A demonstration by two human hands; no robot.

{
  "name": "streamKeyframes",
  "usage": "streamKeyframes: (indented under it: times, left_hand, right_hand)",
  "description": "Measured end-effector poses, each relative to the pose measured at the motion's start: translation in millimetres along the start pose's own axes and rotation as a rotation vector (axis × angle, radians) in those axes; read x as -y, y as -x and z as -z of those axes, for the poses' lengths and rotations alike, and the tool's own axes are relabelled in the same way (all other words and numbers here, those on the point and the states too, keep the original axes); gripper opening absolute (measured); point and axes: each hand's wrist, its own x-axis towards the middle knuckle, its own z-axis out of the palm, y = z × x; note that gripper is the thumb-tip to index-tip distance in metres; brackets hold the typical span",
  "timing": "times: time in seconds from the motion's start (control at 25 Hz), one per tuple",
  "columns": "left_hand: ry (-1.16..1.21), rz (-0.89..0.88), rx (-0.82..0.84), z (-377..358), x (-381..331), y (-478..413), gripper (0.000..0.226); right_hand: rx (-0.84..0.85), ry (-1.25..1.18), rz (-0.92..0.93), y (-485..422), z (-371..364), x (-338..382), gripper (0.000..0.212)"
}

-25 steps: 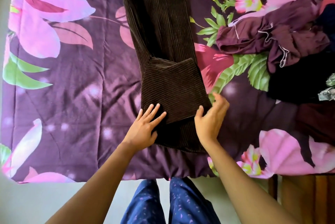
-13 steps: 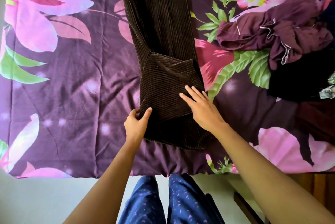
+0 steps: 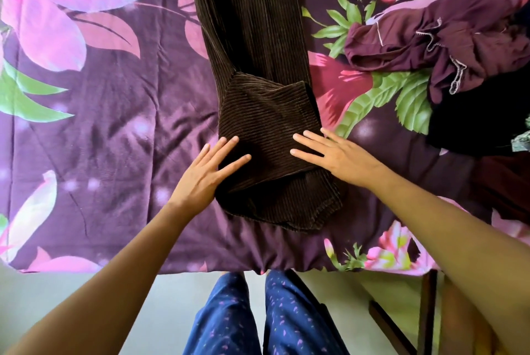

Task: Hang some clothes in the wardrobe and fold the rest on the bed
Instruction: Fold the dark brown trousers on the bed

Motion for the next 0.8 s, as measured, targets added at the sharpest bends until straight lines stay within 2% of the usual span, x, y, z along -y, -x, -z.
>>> streamKeyframes:
  times: [0.12, 0.16, 0.24, 0.32, 0.4, 0.44, 0.48, 0.6, 0.64, 0.76, 0.8]
  left_hand:
    - [0.178, -0.037, 0.082, 5.1, 7.4, -8.1, 0.059]
    - [0.288, 0.006, 0.101, 9.1, 7.8, -8.9, 0.052]
    - [0.495, 0.168, 0.098, 21.3, 2.3, -9.1, 0.058]
    - [0.638, 0.346, -0.043, 37.1, -9.2, -12.1, 0.048]
    - [0.675, 0.402, -0.228, 50.8, -25.4, -9.3, 0.026]
    - [0.712, 0.427, -0.270, 53.1, -33.3, -5.1, 0.025]
    - [0.790, 0.470, -0.275, 51.9, -39.0, 1.6, 0.027]
    - [1.124, 0.651, -0.286, 49.1, -57.8, 27.6, 0.061]
    - [1.205, 0.707, -0.292, 48.8, -63.8, 35.5, 0.059]
    - [1.415, 0.733, -0.380, 63.4, -81.0, 40.7, 0.024]
    - [1.435, 0.727, -0.415, 70.5, -80.9, 35.4, 0.025]
  right_hand:
    - [0.055, -0.285, -0.050, -4.0, 7.9, -6.2, 0.087]
    - [0.058, -0.442, -0.129, -4.2, 12.0, -7.3, 0.089]
    - [0.090, -0.756, -0.346, -3.6, 27.7, -7.1, 0.082]
    - [0.045, -0.943, -0.455, -4.1, 43.0, -6.3, 0.060]
    - [-0.027, -1.048, -0.458, -0.3, 58.4, -6.3, 0.042]
    - [-0.038, -1.094, -0.439, 2.1, 68.1, -4.0, 0.035]
    - [-0.031, -1.138, -0.424, 5.3, 75.8, -1.5, 0.031]
    - [0.070, -1.312, -0.403, 16.1, 97.4, 12.5, 0.034]
    - [0.116, -1.388, -0.418, 18.8, 102.9, 16.1, 0.025]
    - [0.113, -1.560, -0.447, 20.6, 124.1, 19.2, 0.016]
    - [0.051, -1.603, -0.470, 17.1, 129.0, 17.2, 0.017]
